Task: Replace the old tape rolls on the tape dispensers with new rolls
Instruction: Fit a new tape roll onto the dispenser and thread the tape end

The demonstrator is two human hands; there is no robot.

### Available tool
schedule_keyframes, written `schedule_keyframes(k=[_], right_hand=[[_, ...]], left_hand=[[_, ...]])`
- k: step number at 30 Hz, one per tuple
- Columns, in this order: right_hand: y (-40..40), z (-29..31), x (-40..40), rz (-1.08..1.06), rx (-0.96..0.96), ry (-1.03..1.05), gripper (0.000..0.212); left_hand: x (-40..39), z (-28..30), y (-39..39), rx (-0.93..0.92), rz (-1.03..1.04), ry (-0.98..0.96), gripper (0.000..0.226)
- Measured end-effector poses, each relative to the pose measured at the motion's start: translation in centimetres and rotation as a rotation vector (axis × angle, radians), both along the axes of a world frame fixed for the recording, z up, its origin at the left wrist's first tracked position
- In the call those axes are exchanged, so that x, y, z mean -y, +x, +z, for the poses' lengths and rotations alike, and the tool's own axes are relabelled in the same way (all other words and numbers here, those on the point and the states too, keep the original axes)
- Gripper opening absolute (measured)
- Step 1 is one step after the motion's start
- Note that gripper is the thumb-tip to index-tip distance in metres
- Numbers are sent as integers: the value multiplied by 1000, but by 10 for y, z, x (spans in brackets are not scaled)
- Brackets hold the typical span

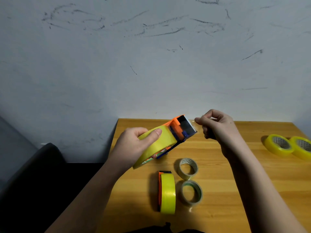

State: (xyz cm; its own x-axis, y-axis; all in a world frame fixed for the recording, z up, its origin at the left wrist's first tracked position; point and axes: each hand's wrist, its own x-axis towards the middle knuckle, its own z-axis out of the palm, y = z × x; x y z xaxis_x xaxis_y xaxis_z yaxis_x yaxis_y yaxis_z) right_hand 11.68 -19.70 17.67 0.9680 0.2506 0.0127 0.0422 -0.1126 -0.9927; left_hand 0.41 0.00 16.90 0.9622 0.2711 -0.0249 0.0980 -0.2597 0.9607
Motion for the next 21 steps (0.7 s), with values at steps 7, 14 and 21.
schedule_keyframes(k=[7,14,21], right_hand=[[4,-2,-4,11,120,-71,16],[4,-4,-7,29,234,-68,17],[4,-11,-11,33,354,-60,13]], left_hand=[[-3,1,-3,2,-26,8,42],[-1,5,-6,-55,-94,-35,56],[-1,9,-8,-80,-147,-74,43]])
